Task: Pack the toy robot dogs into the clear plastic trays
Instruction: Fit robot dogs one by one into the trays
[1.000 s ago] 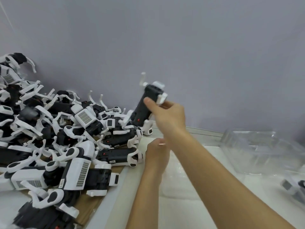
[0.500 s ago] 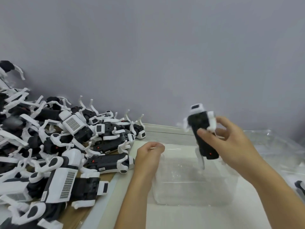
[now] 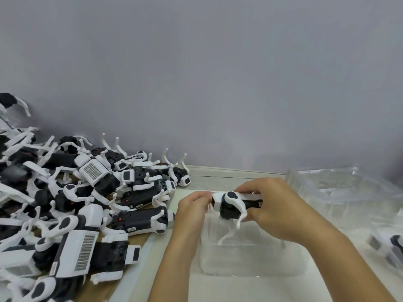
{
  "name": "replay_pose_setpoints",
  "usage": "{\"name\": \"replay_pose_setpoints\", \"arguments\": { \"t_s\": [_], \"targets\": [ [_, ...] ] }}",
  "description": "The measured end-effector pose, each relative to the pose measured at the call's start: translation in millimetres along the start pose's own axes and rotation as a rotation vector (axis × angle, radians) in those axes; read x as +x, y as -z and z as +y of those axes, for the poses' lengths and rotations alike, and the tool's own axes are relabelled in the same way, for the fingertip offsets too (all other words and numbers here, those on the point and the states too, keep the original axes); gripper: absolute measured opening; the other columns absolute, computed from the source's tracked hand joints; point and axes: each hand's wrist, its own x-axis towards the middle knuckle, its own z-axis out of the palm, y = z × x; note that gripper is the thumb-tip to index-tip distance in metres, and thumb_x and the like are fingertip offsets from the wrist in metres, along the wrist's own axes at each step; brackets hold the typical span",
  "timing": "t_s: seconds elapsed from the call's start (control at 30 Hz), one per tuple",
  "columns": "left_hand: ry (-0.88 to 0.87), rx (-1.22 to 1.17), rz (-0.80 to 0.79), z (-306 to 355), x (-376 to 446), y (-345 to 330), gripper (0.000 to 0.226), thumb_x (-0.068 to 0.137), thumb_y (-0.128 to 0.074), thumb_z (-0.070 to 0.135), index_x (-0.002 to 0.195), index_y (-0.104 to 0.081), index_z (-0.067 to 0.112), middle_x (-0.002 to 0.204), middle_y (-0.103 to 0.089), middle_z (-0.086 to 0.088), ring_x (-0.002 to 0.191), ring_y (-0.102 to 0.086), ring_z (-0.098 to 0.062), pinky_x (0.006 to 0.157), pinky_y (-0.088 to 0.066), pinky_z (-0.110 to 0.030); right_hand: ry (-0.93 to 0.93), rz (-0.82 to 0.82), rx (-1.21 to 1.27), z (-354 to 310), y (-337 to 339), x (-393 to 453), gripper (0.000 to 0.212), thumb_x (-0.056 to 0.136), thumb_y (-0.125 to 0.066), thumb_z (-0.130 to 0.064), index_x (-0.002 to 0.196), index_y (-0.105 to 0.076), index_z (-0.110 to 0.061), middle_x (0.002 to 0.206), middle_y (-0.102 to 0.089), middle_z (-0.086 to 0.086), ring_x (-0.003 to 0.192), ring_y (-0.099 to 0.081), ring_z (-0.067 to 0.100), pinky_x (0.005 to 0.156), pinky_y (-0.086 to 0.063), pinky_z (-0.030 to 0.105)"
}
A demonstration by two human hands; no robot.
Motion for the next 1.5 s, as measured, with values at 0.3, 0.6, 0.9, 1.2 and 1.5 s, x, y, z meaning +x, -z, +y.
{"name": "replay_pose_setpoints", "arguments": {
  "t_s": [0.3, 0.6, 0.9, 1.2, 1.5],
  "targets": [
    [0.000, -0.026, 0.016, 0.1, 0.1, -1.8, 0.013, 0.086, -0.064, 0.011, 0.086, -0.077, 0.012, 0.095, -0.076, -0.011, 0.103, -0.069, -0.031, 0.099, -0.050, -0.048, -0.043, 0.031, -0.037, 1.3, -11.8, 0.9, 0.021, 0.077, -0.074, -0.019, 0.092, -0.071, -0.033, 0.090, -0.058, -0.016, 0.085, -0.055, 0.004, 0.073, -0.053, 0.029],
    [-0.040, -0.026, -0.017, 1.8, -3.6, -2.7, 0.020, 0.084, -0.064, 0.030, 0.086, -0.075, 0.012, 0.095, -0.074, -0.008, 0.104, -0.067, -0.031, 0.101, -0.047, -0.051, -0.025, 0.071, -0.133, 4.4, -15.3, -0.5, 0.026, 0.080, -0.067, -0.016, 0.096, -0.067, -0.036, 0.088, -0.056, -0.019, 0.093, -0.045, 0.008, 0.085, -0.040, 0.033],
    [-0.046, 0.035, -0.054, 3.6, -5.6, -4.8, 0.023, 0.063, -0.068, 0.044, 0.081, -0.075, 0.032, 0.090, -0.073, 0.007, 0.102, -0.067, -0.018, 0.101, -0.048, -0.042, -0.013, 0.098, -0.050, 11.1, -19.6, 0.8, 0.020, 0.076, -0.072, -0.016, 0.088, -0.064, -0.030, 0.086, -0.058, -0.015, 0.089, -0.051, 0.007, 0.064, -0.036, 0.019],
    [-0.053, 0.085, -0.008, -5.7, 1.7, -1.2, 0.010, 0.088, -0.072, 0.019, 0.092, -0.072, 0.029, 0.102, -0.070, 0.014, 0.100, -0.064, -0.004, 0.082, -0.045, -0.025, -0.009, 0.140, -0.127, 15.3, -28.6, 1.1, 0.020, 0.080, -0.066, -0.016, 0.094, -0.067, -0.030, 0.089, -0.056, -0.018, 0.091, -0.048, 0.006, 0.069, -0.036, 0.018],
    [0.036, -0.072, -0.031, 4.5, -3.1, -3.3, 0.022, 0.069, -0.071, 0.033, 0.085, -0.077, 0.020, 0.105, -0.073, -0.006, 0.112, -0.064, -0.032, 0.108, -0.043, -0.054, -0.040, 0.128, -0.050, 17.9, -28.7, 2.6, 0.032, 0.078, -0.071, -0.018, 0.101, -0.058, -0.036, 0.093, -0.053, -0.017, 0.092, -0.048, 0.003, 0.066, -0.036, 0.014]
  ]
}}
